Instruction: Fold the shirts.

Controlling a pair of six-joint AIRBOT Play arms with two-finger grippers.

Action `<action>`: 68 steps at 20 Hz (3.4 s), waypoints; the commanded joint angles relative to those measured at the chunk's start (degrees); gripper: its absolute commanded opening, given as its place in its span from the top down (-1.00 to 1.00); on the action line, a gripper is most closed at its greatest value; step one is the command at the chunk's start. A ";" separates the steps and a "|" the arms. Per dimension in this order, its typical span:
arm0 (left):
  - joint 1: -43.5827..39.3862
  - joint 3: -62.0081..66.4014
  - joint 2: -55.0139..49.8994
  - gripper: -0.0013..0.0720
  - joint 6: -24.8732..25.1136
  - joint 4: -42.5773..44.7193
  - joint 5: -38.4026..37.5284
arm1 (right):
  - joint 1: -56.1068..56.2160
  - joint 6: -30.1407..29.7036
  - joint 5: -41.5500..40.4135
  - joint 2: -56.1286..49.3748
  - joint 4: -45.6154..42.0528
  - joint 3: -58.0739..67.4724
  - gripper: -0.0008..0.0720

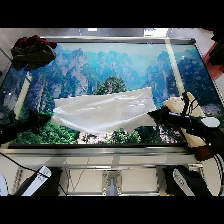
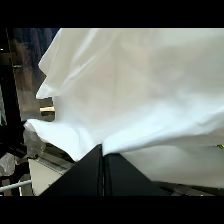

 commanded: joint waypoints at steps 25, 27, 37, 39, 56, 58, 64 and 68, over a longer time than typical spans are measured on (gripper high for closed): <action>-32.96 18.58 -21.05 0.94 -12.15 21.49 39.06 | 5.05 -8.79 -21.99 -48.15 -4.76 31.45 0.91; -32.92 18.88 -21.07 0.88 -10.58 20.41 39.01 | 6.91 -9.49 -26.18 -48.61 -5.55 31.58 0.75; -33.40 37.51 -20.17 -0.61 -0.83 11.32 34.07 | -6.54 -9.60 -7.17 -48.50 -12.55 43.65 -0.46; -33.59 38.42 -20.17 -0.61 4.28 3.93 33.94 | -5.68 -8.35 -6.54 -49.64 -19.30 43.65 -0.54; -33.79 38.53 -20.20 0.45 13.84 -7.69 25.62 | 3.06 -10.05 0.83 -57.99 -21.44 47.54 0.61; -35.10 38.51 -20.26 0.94 14.14 -6.56 23.54 | 2.86 -9.46 5.64 -57.31 -21.42 51.52 0.90; -53.90 38.56 -26.56 0.94 2.89 14.88 24.76 | 2.99 -3.74 13.09 -46.99 -25.73 59.43 0.91; -66.20 40.30 -36.92 0.94 -2.43 18.80 31.17 | 5.07 -1.99 14.88 -40.02 -25.49 60.17 0.91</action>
